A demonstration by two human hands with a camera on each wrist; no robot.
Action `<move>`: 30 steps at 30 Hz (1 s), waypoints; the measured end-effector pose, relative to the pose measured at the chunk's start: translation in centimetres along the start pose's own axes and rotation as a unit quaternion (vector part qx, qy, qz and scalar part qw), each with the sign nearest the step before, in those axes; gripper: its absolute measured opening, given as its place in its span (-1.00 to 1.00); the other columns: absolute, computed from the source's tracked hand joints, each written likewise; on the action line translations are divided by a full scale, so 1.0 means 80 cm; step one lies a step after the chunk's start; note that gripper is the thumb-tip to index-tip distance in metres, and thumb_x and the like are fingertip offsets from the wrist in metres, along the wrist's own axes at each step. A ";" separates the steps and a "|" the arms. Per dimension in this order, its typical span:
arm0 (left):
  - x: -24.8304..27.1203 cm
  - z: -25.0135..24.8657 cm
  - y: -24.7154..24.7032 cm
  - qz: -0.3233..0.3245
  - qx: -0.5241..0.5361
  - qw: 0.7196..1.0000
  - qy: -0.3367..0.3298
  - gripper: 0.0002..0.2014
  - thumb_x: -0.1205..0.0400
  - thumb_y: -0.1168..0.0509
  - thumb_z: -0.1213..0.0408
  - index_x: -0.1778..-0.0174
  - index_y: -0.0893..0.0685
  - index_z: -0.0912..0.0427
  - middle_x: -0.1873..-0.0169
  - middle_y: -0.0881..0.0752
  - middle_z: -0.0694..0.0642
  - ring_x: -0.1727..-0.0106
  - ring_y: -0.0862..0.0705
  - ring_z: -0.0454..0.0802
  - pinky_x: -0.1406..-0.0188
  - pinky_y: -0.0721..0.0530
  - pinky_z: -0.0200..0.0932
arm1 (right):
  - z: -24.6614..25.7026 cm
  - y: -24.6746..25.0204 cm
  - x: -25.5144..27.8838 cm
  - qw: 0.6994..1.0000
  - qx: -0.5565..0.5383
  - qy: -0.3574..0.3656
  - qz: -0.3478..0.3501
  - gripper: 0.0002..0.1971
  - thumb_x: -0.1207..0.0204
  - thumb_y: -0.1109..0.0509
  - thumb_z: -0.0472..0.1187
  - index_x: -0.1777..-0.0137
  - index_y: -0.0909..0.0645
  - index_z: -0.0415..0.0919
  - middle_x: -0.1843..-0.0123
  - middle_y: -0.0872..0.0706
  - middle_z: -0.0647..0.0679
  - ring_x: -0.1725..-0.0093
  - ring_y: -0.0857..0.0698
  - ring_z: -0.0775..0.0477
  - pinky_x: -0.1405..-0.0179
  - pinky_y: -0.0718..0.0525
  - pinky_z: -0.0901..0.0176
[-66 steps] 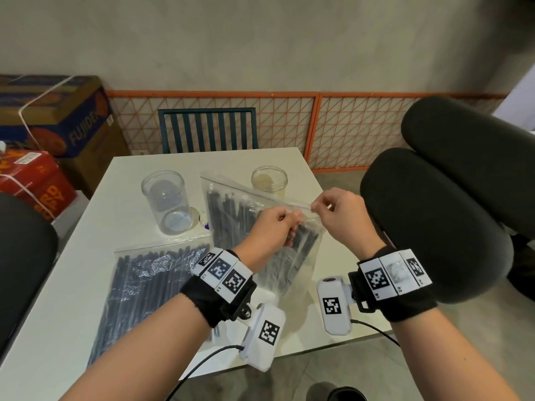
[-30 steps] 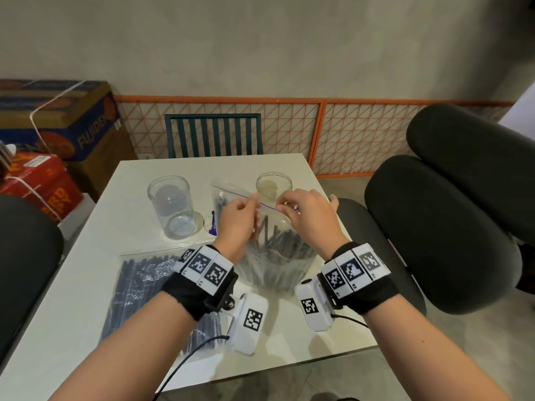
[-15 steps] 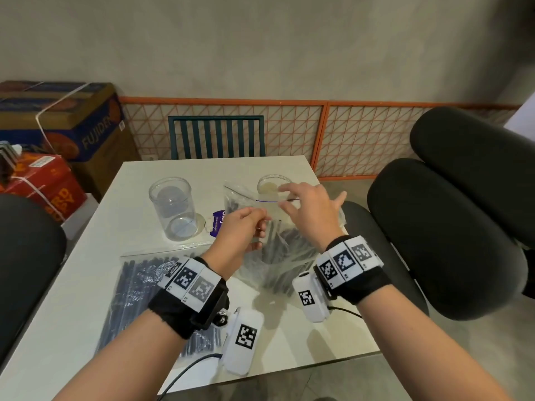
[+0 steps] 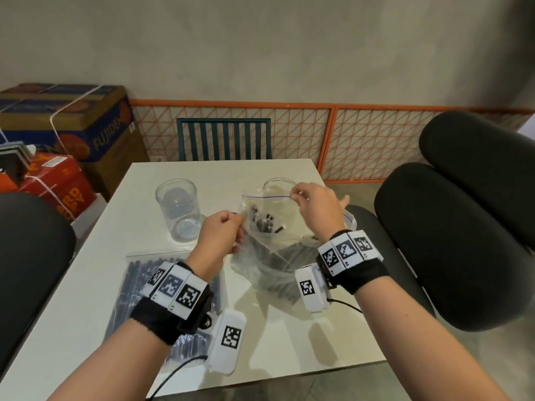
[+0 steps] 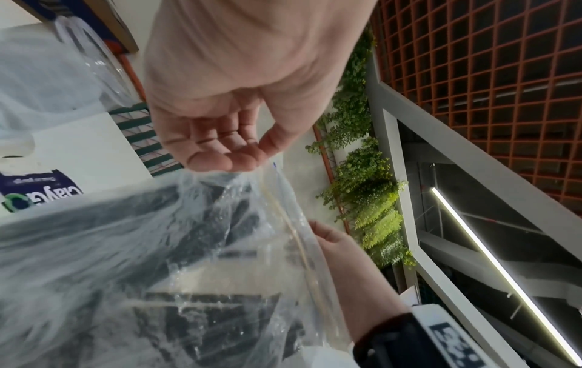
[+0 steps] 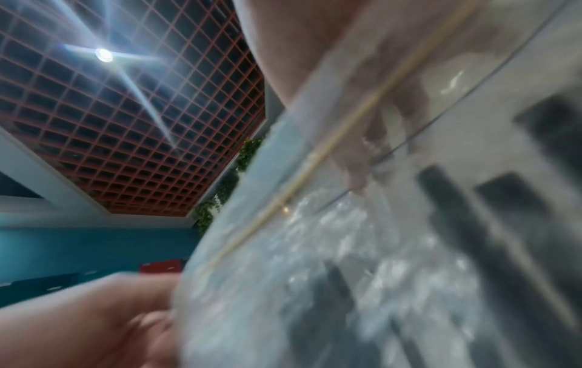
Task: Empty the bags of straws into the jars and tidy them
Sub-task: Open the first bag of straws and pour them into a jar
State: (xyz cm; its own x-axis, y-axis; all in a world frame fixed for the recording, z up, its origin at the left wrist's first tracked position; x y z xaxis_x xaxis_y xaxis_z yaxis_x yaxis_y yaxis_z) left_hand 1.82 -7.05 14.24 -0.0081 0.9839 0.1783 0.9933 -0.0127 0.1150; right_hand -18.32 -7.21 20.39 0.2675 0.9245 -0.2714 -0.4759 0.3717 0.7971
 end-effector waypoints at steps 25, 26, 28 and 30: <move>-0.053 0.059 -0.037 0.069 0.141 0.968 0.193 -0.71 -0.75 -0.04 0.26 0.28 -0.50 0.16 0.53 -0.58 0.06 0.61 -0.58 -0.11 0.63 -0.67 -0.16 | -0.084 0.013 0.041 0.961 -0.196 -0.133 0.143 -0.80 -0.63 -0.25 -0.24 0.09 -0.67 -0.30 0.15 -0.67 -0.15 0.18 -0.62 -0.10 0.32 -0.71 0.11; -0.050 0.067 -0.043 0.078 0.158 0.961 0.214 -0.73 -0.74 -0.06 0.25 0.26 -0.53 0.13 0.51 -0.61 0.05 0.58 -0.60 -0.10 0.66 -0.67 -0.17 | -0.091 0.004 0.045 0.929 -0.289 -0.172 0.152 -0.79 -0.64 -0.23 -0.26 0.15 -0.64 -0.28 0.22 -0.64 -0.11 0.26 -0.59 -0.06 0.37 -0.69 0.16; -0.049 0.077 -0.051 0.105 0.120 0.962 0.221 -0.78 -0.71 -0.13 0.16 0.17 -0.60 0.12 0.46 -0.63 0.05 0.50 -0.62 -0.04 0.53 -0.73 -0.11 | -0.100 -0.025 0.057 0.842 -0.437 -0.253 0.189 -0.77 -0.66 -0.19 -0.26 0.22 -0.58 -0.20 0.33 -0.58 -0.05 0.40 -0.52 0.02 0.36 -0.67 0.13; -0.046 0.079 -0.060 0.152 0.061 0.965 0.204 -0.72 -0.65 -0.21 0.01 -0.06 -0.63 0.15 0.26 -0.65 0.13 0.28 -0.65 0.06 0.25 -0.73 0.01 | -0.110 -0.053 0.066 0.747 -0.539 -0.337 0.195 -0.76 -0.66 -0.16 -0.30 0.25 -0.53 -0.16 0.51 -0.51 0.01 0.56 -0.46 0.09 0.39 -0.71 0.14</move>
State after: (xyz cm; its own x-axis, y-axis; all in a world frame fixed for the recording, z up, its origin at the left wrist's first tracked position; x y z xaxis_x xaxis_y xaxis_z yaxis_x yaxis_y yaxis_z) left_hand -2.15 -9.48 6.87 0.2662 0.7855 0.5587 0.9628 -0.2444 -0.1151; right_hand -22.28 -3.18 10.86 0.1200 0.8633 0.4902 -0.9290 0.2717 -0.2511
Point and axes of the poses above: each hand's wrist, its own x-axis away from the middle knuckle, its own y-axis out of the back of the hand, z = x × y, the point moved 9 cm from there along -x, towards the middle knuckle
